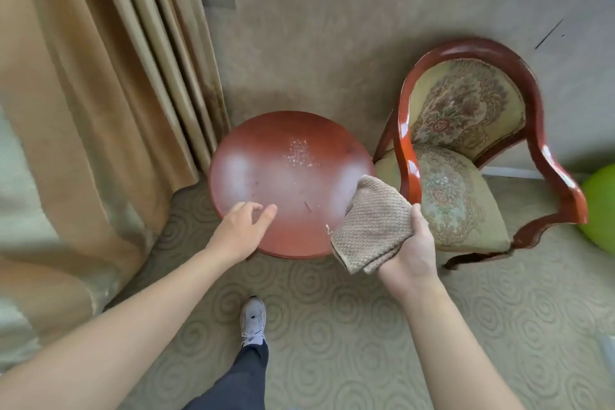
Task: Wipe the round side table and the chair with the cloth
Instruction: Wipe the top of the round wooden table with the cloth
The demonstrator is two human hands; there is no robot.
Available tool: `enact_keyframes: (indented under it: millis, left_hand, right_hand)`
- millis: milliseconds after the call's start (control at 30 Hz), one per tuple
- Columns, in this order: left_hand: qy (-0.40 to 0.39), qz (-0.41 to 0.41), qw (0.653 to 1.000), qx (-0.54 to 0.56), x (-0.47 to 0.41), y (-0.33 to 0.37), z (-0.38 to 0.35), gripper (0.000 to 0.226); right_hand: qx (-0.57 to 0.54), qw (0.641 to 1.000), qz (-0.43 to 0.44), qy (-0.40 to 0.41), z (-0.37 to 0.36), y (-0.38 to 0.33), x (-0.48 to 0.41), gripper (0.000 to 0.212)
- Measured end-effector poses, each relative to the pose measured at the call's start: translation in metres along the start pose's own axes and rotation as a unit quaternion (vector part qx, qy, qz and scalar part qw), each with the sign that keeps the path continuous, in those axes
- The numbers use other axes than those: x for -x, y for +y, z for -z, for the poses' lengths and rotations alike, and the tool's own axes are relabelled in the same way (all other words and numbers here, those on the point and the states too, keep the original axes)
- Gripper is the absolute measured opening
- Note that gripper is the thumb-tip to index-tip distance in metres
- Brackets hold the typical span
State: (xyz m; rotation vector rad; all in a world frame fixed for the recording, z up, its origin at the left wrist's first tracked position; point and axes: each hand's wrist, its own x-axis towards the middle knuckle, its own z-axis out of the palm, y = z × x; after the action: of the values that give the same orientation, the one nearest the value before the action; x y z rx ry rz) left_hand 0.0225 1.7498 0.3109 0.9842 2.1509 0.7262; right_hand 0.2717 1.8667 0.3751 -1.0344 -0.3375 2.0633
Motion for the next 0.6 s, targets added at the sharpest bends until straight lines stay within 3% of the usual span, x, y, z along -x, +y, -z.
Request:
enact_keyframes:
  millis: [200,367,600]
  left_hand:
    - [-0.029,0.025,0.998,-0.057,-0.118,-0.022,-0.027,0.081]
    - [-0.037,0.043,0.991,-0.124,-0.193,-0.053,-0.05,0.076]
    - [0.002,0.092,0.966,-0.243,-0.279,-0.097,-0.096,0.094]
  right_hand:
    - [0.018,0.999,0.016,0.035,-0.019,0.002,-0.118,0.051]
    - [0.012,0.993,0.031,0.114,-0.021,0.009,-0.207,0.048]
    - [0.086,0.976,0.115,0.161,-0.026,0.005,-0.326,0.047]
